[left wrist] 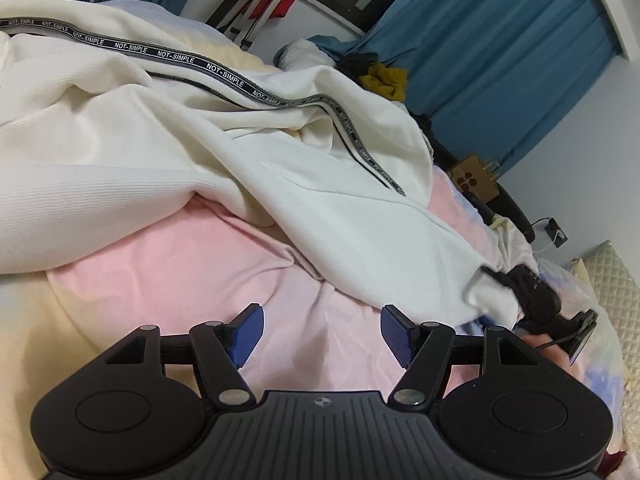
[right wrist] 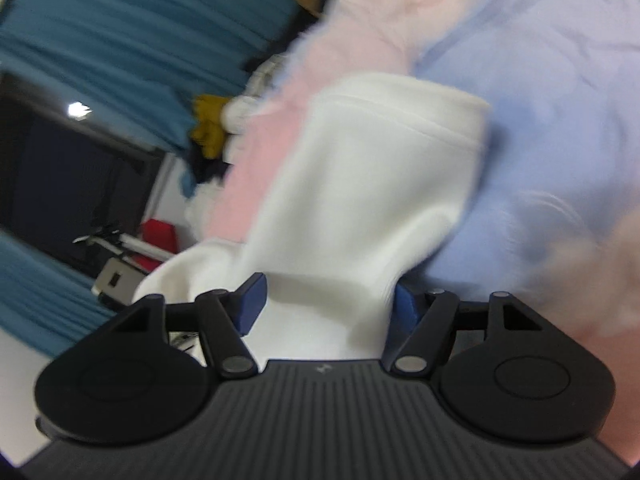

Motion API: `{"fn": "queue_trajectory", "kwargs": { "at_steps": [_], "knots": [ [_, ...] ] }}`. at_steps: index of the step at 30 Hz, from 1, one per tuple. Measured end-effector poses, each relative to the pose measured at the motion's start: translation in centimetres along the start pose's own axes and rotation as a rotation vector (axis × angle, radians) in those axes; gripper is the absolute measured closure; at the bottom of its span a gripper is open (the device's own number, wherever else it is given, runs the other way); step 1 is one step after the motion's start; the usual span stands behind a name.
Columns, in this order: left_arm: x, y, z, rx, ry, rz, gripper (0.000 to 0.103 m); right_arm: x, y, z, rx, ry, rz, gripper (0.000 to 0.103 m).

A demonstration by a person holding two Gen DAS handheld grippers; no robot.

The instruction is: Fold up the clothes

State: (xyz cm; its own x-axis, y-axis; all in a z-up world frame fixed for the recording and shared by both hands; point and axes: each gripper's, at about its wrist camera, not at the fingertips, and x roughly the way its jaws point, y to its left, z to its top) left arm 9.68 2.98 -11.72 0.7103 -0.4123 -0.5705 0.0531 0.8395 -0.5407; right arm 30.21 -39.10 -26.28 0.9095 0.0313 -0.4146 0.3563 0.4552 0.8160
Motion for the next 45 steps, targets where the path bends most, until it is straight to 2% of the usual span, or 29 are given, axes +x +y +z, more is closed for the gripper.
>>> {"fn": "queue_trajectory", "kwargs": {
  "at_steps": [4,7,9,12,16,22,26,32,37,41,43,45],
  "knots": [
    [0.5,0.0,0.0,0.008,0.0,0.019,0.036,0.7,1.0,0.3,-0.058,-0.02,0.049,0.04],
    [0.7,0.3,0.0,0.006,-0.003,0.03,0.036,1.3,0.6,0.5,-0.06,-0.002,0.015,0.061],
    [0.9,0.6,0.0,0.002,-0.005,0.041,0.035,1.3,0.2,0.7,-0.041,0.008,-0.006,0.082],
    [0.9,0.8,-0.3,-0.005,0.005,0.063,0.035,0.3,0.1,0.9,-0.008,-0.013,-0.001,0.091],
    [-0.3,0.6,-0.6,0.004,-0.002,0.081,0.035,-1.8,1.8,1.4,-0.051,-0.086,0.036,0.094],
    [-4.8,0.8,0.6,-0.012,-0.039,0.099,0.035,-4.8,3.7,2.9,-0.065,-0.168,0.12,0.095],
    [-8.7,2.6,1.9,-0.092,-0.07,0.129,0.035,-5.4,4.0,4.0,-0.033,-0.191,0.154,0.095],
    [-14.4,6.1,4.2,-0.226,-0.139,0.205,0.035,-5.5,2.4,5.0,0.055,-0.204,0.144,0.095],
    [-17.9,8.9,5.9,-0.353,-0.205,0.234,0.034,-7.6,2.1,6.5,0.087,-0.298,0.157,0.095],
    [-19.3,10.6,6.5,-0.395,-0.211,0.254,0.033,-8.8,0.1,8.6,0.143,-0.364,0.103,0.095],
    [-19.6,11.2,6.4,-0.392,-0.208,0.266,0.032,-8.2,-2.1,9.3,0.206,-0.335,0.025,0.095],
    [-19.8,11.9,6.1,-0.394,-0.206,0.276,0.032,-6.8,-4.5,9.4,0.264,-0.264,-0.075,0.095]
  ]
}}
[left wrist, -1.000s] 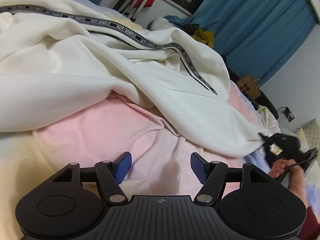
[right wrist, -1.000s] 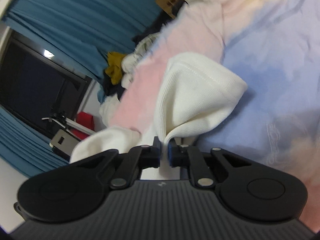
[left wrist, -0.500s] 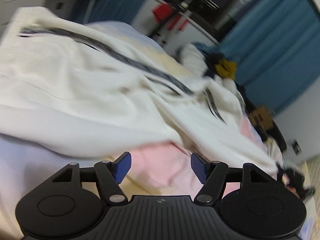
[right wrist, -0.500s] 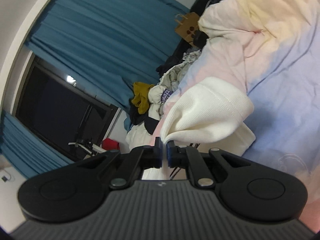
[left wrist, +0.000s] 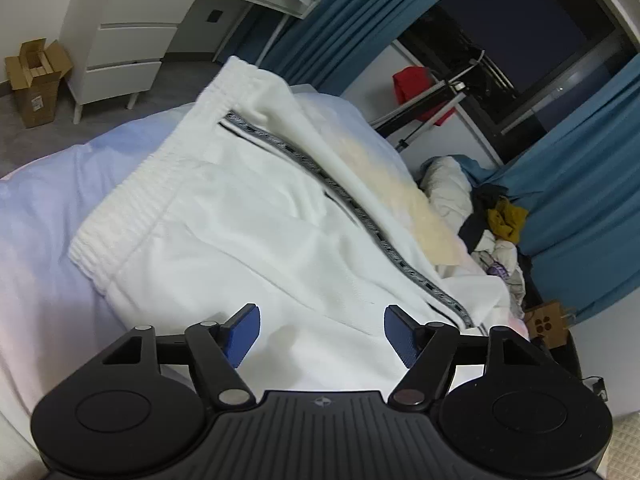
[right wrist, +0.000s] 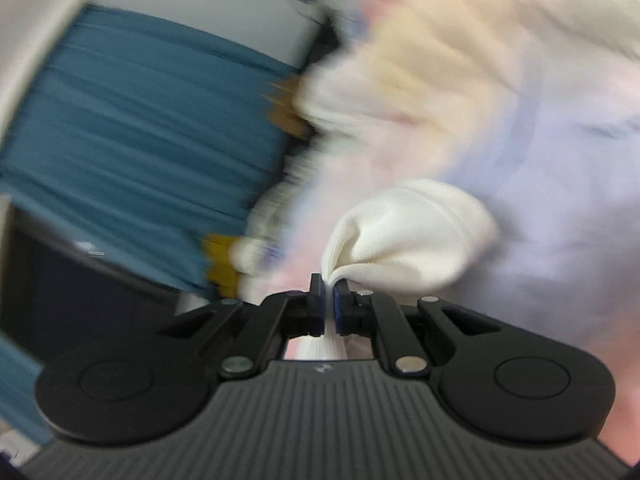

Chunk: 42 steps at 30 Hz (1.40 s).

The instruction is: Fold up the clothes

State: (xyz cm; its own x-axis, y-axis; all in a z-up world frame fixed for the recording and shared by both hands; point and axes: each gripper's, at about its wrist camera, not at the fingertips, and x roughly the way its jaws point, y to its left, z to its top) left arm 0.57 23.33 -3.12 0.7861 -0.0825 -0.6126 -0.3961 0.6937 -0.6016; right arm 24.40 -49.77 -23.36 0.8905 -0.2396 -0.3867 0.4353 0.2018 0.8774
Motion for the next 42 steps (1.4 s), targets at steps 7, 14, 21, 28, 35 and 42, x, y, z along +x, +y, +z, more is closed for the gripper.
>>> {"fn": "queue_trajectory", "kwargs": {
  "at_steps": [7,14,21,28,35,42],
  "knots": [
    [1.0,0.7,-0.8,-0.028,0.012,-0.03,0.029,2.9,-4.0,0.1,-0.011,0.143,-0.151,0.095],
    [1.0,-0.5,-1.7,0.055,0.009,-0.045,0.028,-1.8,-1.2,2.0,-0.058,0.0,0.079,0.095],
    [0.4,0.0,-1.9,0.07,0.008,-0.085,0.026,-2.8,-3.4,2.4,-0.035,0.005,-0.098,0.095],
    [1.0,-0.2,-2.1,0.126,0.041,-0.071,0.026,-2.7,-4.2,1.7,-0.077,0.039,-0.2,0.095],
    [1.9,0.9,-1.5,0.048,0.097,-0.03,0.024,-3.0,0.0,0.6,-0.298,-0.019,-0.165,0.095],
    [2.4,2.2,0.3,-0.061,0.165,0.15,0.024,-2.6,-0.7,1.0,-0.253,0.014,-0.191,0.095]
  ]
}}
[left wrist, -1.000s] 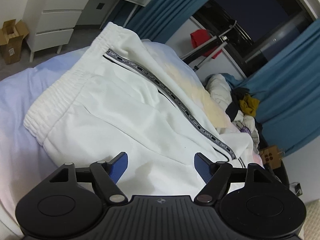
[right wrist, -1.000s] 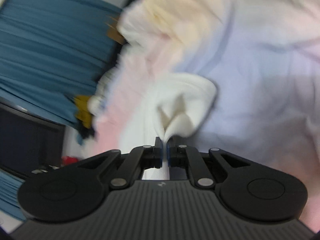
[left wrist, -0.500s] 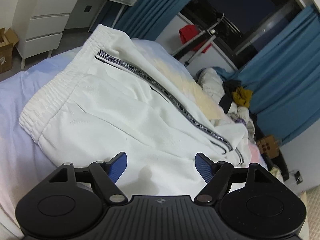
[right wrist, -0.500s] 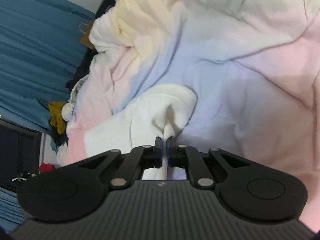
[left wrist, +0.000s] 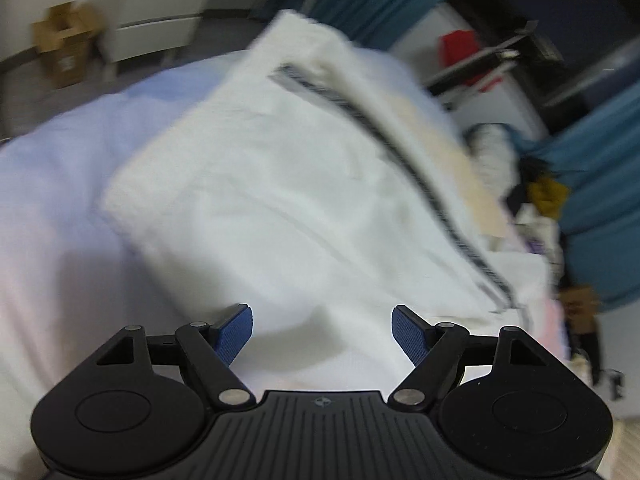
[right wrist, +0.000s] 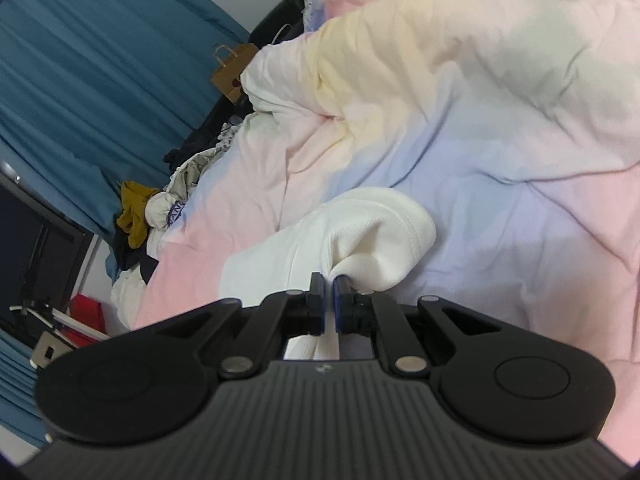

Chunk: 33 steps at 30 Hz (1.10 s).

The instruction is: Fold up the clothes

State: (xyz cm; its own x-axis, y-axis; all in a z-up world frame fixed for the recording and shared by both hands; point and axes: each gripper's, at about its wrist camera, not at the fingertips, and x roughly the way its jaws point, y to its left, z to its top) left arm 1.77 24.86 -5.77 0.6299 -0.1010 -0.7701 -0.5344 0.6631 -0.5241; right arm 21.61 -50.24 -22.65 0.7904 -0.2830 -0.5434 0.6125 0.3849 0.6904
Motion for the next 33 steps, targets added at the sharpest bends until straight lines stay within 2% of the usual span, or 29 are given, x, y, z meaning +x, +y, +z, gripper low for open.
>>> {"fn": "queue_trajectory", "kwargs": {
  "at_steps": [3,6,8,14,18,21,23,26,29,33],
  "knots": [
    [0.1,1.0,0.9,-0.05,0.055,0.113,0.024,-0.3,0.3,-0.2,-0.019,-0.008,-0.007,0.095],
    [0.0,3.1,1.4,-0.155,0.087,0.133,0.023,-0.8,0.9,-0.3,-0.052,-0.027,-0.004,0.095],
    [0.3,4.0,1.5,-0.206,0.115,0.122,0.023,-1.1,1.4,-0.3,-0.072,-0.039,0.003,0.095],
    [2.7,5.6,2.2,-0.282,0.157,0.001,0.022,-1.3,1.4,-0.5,-0.071,-0.04,-0.003,0.095],
    [4.0,6.6,2.5,-0.357,0.107,-0.053,0.025,-1.1,1.2,-0.6,-0.063,-0.032,-0.014,0.095],
    [4.7,6.4,2.7,-0.358,0.088,-0.046,0.039,-0.6,1.0,-0.8,-0.052,-0.022,-0.022,0.095],
    [4.4,6.2,2.8,-0.353,0.065,-0.045,0.062,0.0,0.9,-1.0,-0.055,-0.016,-0.039,0.095],
    [4.0,5.9,3.2,-0.335,0.044,-0.063,0.086,0.8,0.1,-1.0,-0.003,0.006,-0.035,0.095],
    [2.5,4.9,3.9,-0.25,0.004,-0.081,0.091,1.6,-0.4,-0.9,-0.002,0.021,-0.031,0.095],
    [-0.8,2.7,4.7,-0.196,-0.049,-0.089,0.093,1.9,-0.2,-0.7,-0.025,0.008,0.006,0.095]
  ]
}}
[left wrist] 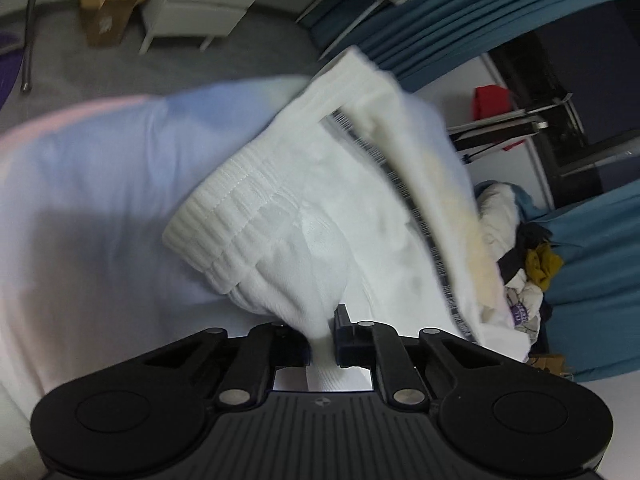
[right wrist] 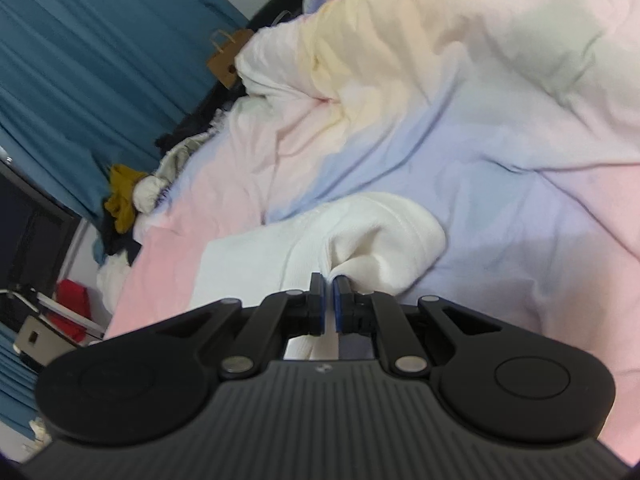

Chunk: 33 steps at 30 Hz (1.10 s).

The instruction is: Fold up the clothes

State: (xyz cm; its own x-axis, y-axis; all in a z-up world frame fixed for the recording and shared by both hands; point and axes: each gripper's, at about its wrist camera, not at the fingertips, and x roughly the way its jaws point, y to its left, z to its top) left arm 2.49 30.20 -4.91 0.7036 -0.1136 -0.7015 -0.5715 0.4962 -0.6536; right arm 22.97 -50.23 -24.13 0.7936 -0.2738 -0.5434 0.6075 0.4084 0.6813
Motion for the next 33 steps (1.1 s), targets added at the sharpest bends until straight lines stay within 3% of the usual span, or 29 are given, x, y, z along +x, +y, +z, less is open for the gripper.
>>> {"fn": "queue_trajectory", "kwargs": {
  "at_steps": [4,7,12,16,21,23,25,27,30,33],
  "knots": [
    [-3.2,-1.7,1.5,0.022,-0.018,-0.03,0.094,-1.7,0.3,0.6,0.011,-0.102,0.108,0.095],
    [-4.9,-1.4,1.6,0.045,-0.019,0.005,0.095,-2.5,0.5,0.8,0.003,-0.146,0.105,0.096],
    [-3.8,1.8,0.7,0.071,0.083,0.141,0.095,0.4,-1.7,0.1,0.02,0.017,-0.08,0.096],
    [-2.7,2.1,-0.5,0.165,0.11,0.219,0.093,1.6,-2.3,-0.5,-0.035,0.09,-0.131,0.095],
    [-3.2,0.1,-1.4,0.304,0.085,0.242,0.08,0.5,-1.3,0.0,-0.04,0.061,-0.137,0.092],
    [-3.7,-0.6,-1.9,0.36,0.063,0.259,0.066,-0.1,-1.2,0.3,-0.015,0.052,-0.138,0.089],
    [-4.3,-0.9,-2.4,0.405,0.043,0.254,0.055,-0.9,-0.6,0.4,-0.03,0.023,-0.174,0.069],
    [-5.0,-1.5,-3.1,0.436,0.005,0.244,0.046,-1.7,0.2,0.5,-0.062,-0.018,-0.21,0.035],
    [-6.0,-2.5,-4.1,0.481,-0.054,0.227,0.032,-2.9,1.8,0.5,-0.155,-0.08,-0.225,0.027],
    [-7.1,-4.2,-5.3,0.552,-0.211,0.203,0.017,-4.5,3.7,0.3,-0.246,-0.132,-0.194,0.027]
  ]
}}
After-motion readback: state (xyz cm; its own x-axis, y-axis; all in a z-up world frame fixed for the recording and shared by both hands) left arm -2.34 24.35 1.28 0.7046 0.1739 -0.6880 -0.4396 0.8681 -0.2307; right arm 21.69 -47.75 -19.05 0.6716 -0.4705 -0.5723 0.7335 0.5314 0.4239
